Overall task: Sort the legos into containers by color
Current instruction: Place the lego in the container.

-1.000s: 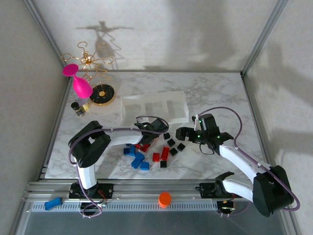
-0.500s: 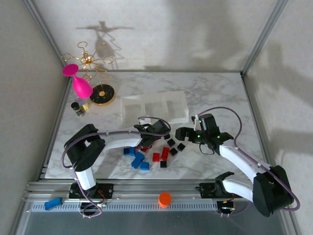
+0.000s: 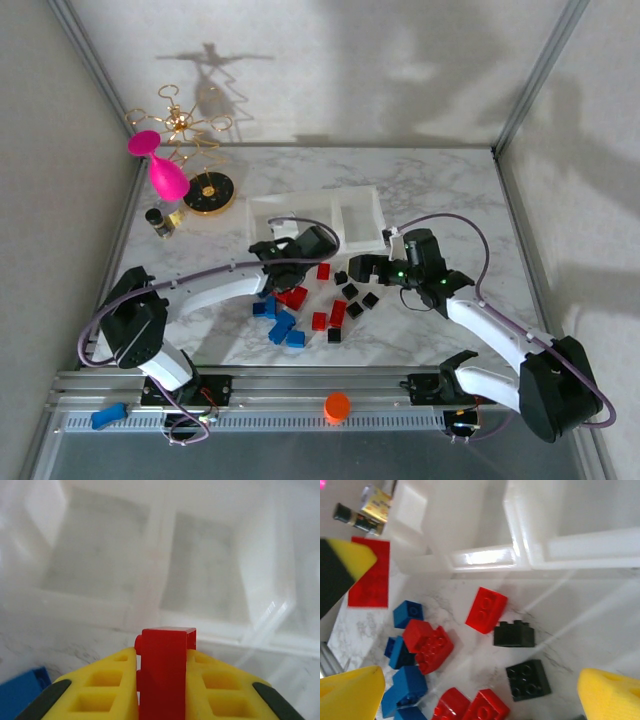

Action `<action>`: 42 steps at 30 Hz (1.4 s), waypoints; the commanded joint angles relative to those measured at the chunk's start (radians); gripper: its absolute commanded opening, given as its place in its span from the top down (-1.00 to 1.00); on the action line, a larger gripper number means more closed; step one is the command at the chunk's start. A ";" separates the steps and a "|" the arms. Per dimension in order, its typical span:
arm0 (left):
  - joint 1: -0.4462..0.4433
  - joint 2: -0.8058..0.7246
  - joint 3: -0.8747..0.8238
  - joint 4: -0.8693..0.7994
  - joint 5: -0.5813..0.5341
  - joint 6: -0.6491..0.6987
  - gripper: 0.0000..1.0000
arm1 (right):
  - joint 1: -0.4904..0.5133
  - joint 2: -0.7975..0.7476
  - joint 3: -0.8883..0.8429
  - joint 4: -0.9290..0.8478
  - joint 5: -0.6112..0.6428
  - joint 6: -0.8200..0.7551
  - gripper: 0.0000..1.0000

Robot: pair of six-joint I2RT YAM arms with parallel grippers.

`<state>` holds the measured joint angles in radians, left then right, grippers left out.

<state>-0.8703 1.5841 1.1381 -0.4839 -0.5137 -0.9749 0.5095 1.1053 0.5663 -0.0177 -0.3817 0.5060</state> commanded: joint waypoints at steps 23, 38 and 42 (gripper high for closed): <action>0.320 0.321 0.285 0.025 -0.051 0.360 0.27 | 0.048 0.030 -0.004 0.188 0.066 0.088 -0.98; 0.216 0.075 0.157 0.022 0.060 0.390 -0.07 | 0.047 -0.024 0.022 0.057 0.088 0.063 -0.97; 0.129 -0.013 0.059 0.006 0.075 0.355 -0.10 | 0.047 -0.048 0.003 0.008 0.091 0.063 -0.98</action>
<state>-0.6949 1.6161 1.2640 -0.4454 -0.4610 -0.5983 0.5480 1.0870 0.5613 0.0467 -0.3065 0.5877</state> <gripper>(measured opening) 0.548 0.988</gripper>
